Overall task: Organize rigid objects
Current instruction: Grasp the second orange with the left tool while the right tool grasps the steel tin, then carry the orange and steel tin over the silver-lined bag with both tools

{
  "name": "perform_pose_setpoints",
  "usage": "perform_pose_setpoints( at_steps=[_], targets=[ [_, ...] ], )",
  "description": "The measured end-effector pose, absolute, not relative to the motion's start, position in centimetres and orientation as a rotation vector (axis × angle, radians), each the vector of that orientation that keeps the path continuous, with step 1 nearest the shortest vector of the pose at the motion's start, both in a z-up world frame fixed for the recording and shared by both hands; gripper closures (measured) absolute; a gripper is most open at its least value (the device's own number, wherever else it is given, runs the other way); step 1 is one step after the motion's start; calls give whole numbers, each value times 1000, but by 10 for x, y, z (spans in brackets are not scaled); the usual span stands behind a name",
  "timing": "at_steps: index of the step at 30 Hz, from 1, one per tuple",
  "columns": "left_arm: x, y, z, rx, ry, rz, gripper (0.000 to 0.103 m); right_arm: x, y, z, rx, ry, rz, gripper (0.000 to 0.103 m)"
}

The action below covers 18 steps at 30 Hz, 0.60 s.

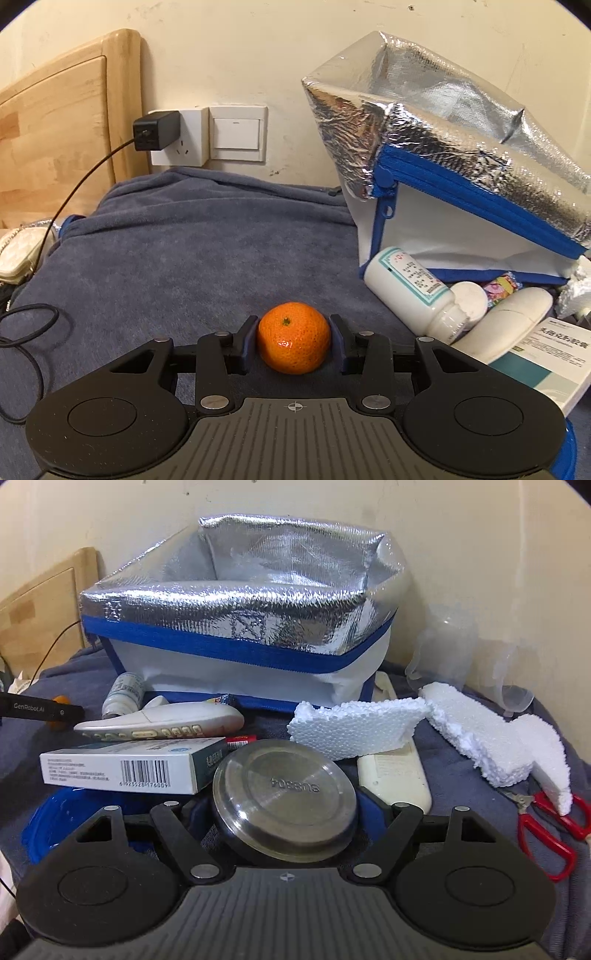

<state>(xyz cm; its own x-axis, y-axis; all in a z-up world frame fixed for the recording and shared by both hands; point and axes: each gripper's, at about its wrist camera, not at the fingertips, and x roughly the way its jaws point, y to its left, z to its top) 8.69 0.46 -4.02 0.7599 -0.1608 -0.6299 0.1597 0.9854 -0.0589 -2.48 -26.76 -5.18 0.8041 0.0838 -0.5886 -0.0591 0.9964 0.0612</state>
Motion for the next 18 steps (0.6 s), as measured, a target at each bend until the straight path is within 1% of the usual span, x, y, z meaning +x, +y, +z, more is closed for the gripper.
perform_pose_setpoints(
  at_steps=[7,18],
  targets=[
    [73,-3,-32,7,668,-188,66,-33,-269,-39,17,604,34,28],
    [45,-15,-4,34,600,-219,66,-53,-260,-14,7,543,28,28]
  ],
)
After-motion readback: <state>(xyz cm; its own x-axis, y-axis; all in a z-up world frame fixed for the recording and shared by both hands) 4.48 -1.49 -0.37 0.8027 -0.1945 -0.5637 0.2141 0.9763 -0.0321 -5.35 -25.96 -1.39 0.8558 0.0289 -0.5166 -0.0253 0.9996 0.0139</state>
